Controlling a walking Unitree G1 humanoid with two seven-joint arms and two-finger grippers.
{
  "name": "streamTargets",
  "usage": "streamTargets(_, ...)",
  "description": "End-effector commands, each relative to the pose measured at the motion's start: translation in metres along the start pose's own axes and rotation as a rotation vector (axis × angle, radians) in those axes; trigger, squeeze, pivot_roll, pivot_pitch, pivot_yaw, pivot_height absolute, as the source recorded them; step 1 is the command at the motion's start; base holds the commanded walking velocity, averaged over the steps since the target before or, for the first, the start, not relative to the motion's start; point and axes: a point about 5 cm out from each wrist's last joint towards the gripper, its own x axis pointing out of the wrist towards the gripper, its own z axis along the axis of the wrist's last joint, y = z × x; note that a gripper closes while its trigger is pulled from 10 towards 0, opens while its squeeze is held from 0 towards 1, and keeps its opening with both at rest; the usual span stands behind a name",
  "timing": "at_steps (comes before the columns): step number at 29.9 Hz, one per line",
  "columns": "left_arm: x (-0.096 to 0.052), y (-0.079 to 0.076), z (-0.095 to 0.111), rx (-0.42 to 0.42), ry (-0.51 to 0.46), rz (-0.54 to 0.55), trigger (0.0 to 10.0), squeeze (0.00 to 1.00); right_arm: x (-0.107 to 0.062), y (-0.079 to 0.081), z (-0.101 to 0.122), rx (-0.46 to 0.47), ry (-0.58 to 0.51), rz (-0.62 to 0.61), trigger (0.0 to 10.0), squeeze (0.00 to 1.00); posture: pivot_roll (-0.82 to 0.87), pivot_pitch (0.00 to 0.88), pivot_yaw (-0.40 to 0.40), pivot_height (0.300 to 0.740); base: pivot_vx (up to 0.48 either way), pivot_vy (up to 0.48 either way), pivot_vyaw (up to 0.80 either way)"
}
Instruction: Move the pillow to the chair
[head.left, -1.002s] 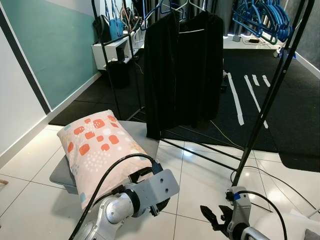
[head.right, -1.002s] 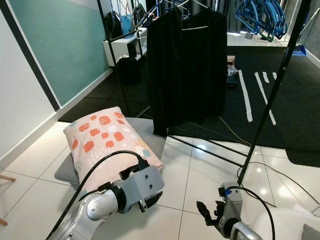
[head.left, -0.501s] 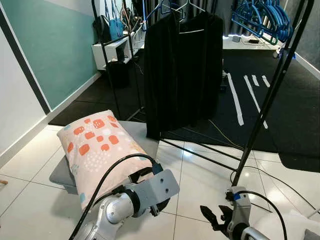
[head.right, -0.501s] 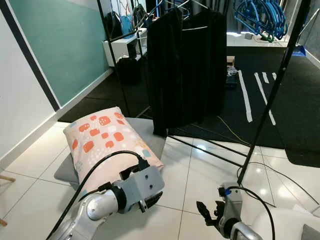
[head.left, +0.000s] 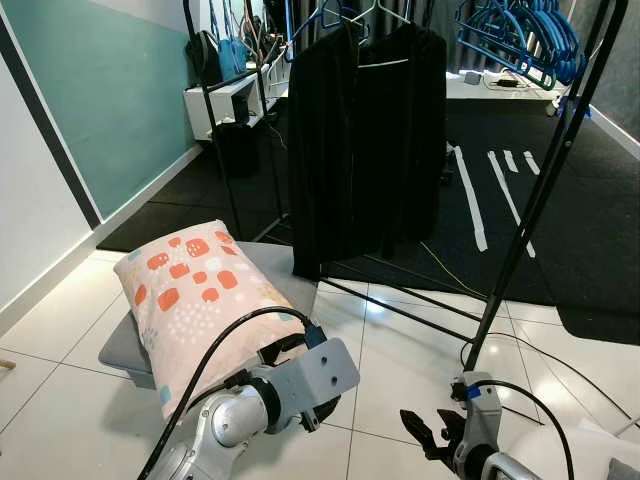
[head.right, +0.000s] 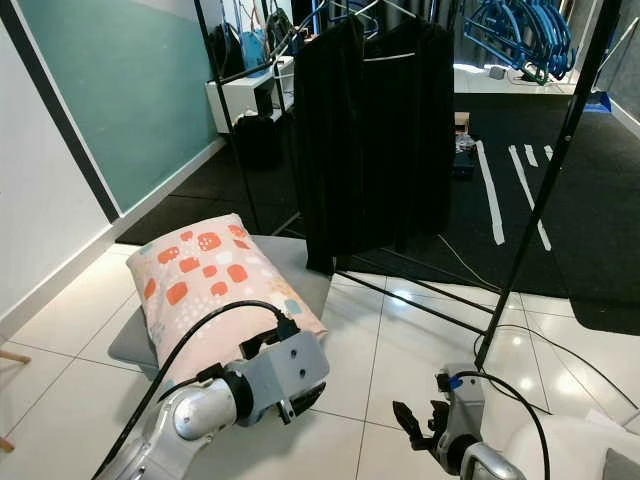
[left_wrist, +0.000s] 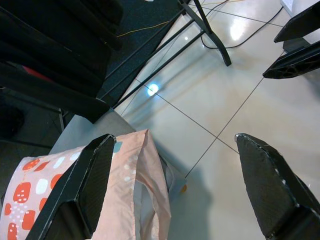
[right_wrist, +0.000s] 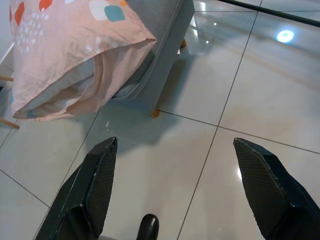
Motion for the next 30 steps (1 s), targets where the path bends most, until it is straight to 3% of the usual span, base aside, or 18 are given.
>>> streamTargets(1,0.0003,-0.0006,0.0007,-0.002,0.004,-0.005,10.0,0.0,0.0008,0.0004,0.0007,0.013,0.0,0.005,10.0,0.0,-0.15,0.031,0.003,0.74,0.0,0.0,0.0)
streamTargets(30,0.0021,0.002,0.0006,0.002,0.006,-0.006,10.0,0.0,0.0025,0.0013,0.0043,0.012,-0.009,0.008,10.0,0.0,-0.13,0.045,0.01,0.74,0.0,0.0,0.0)
